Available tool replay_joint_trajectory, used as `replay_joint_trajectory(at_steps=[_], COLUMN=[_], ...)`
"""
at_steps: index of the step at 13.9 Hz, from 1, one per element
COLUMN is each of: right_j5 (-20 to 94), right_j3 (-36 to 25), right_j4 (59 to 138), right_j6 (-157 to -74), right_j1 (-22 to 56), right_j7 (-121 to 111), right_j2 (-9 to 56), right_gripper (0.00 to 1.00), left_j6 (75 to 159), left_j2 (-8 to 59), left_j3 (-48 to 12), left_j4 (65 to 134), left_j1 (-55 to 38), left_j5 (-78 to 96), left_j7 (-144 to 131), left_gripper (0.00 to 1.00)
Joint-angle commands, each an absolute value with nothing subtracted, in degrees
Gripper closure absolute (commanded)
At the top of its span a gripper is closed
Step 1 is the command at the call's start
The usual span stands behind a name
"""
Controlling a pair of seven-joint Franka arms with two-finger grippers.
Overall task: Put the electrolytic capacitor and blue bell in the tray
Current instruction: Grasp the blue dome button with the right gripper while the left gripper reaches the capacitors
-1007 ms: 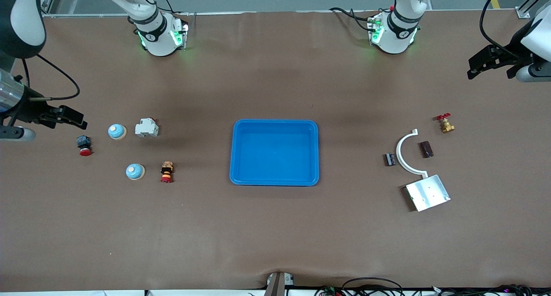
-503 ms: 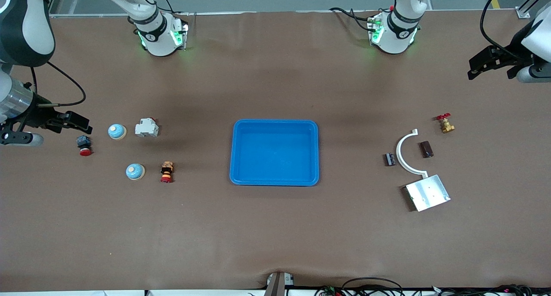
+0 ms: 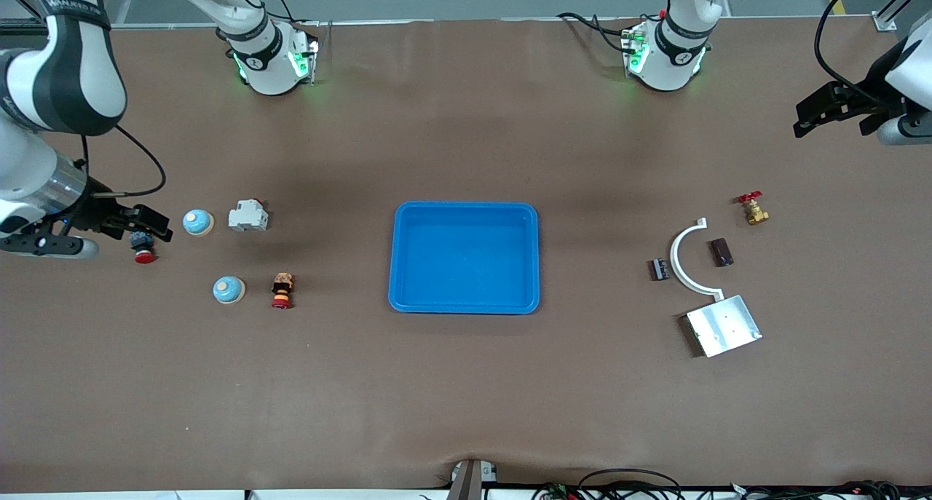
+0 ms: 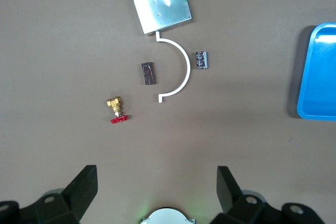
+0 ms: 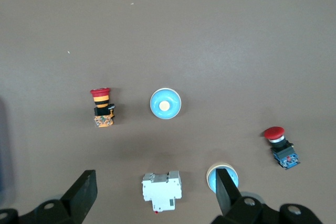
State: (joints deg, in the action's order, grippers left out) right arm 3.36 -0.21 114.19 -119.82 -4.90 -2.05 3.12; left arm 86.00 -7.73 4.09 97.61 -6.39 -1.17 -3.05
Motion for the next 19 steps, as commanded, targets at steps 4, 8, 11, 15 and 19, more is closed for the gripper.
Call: replay_joint_trajectory(at_steps=[4, 8, 11, 15, 19], right_j5=[4.5, 7.2, 7.2, 7.2, 7.2], right_j3=[0.5, 0.5, 0.5, 0.5, 0.5], right_j4=[115.0, 115.0, 115.4, 115.4, 117.6], right_j6=[-125.9, -131.3, -136.5, -141.6, -149.7], right_j1=[-5.8, -5.7, -5.4, -5.2, -4.9], right_j7=[-2.9, -2.9, -2.9, -3.0, -3.0], right_j2=[9.0, 13.3, 17.0, 21.5, 25.2], right_gripper=[0.0, 0.0, 0.0, 0.0, 0.0], left_j6=[85.7, 85.8, 86.1, 90.5, 94.7], left_j2=[-5.4, -4.5, -2.8, 2.6, 8.3], left_j3=[4.1, 4.1, 4.1, 4.1, 4.0], left_j4=[96.3, 96.1, 96.1, 96.1, 96.1], left_j1=[-5.7, -4.0, -4.0, -4.0, -4.0], left_j5=[-0.4, -0.4, -0.3, -0.3, 1.5], left_j7=[-2.3, -2.3, -2.3, -2.3, -2.4], left_gripper=[0.0, 0.0, 0.0, 0.0, 0.0])
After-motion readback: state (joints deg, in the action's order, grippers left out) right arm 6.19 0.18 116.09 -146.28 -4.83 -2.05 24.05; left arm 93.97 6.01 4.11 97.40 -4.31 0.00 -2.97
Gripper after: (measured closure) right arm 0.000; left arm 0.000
